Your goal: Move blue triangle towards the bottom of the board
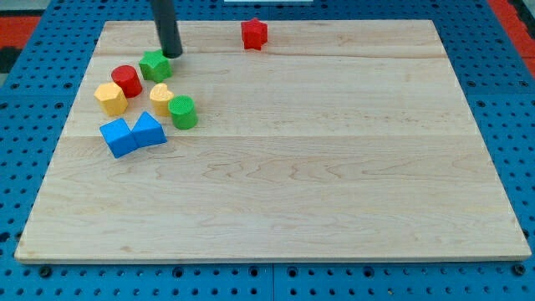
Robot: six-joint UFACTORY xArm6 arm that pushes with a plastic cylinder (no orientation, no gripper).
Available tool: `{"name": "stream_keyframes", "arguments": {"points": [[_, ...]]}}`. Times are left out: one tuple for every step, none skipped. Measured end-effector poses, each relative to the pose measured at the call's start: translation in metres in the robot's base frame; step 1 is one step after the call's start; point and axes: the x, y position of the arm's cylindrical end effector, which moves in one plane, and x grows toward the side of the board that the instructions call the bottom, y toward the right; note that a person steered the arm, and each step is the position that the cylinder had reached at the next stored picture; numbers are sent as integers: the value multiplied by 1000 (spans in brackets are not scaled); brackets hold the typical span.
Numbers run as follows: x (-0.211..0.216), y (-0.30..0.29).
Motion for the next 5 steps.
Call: {"name": "stream_keyframes", "arguments": {"points": [[12, -7], [42, -7], [80, -7], [119, -6], [148, 12]]}}
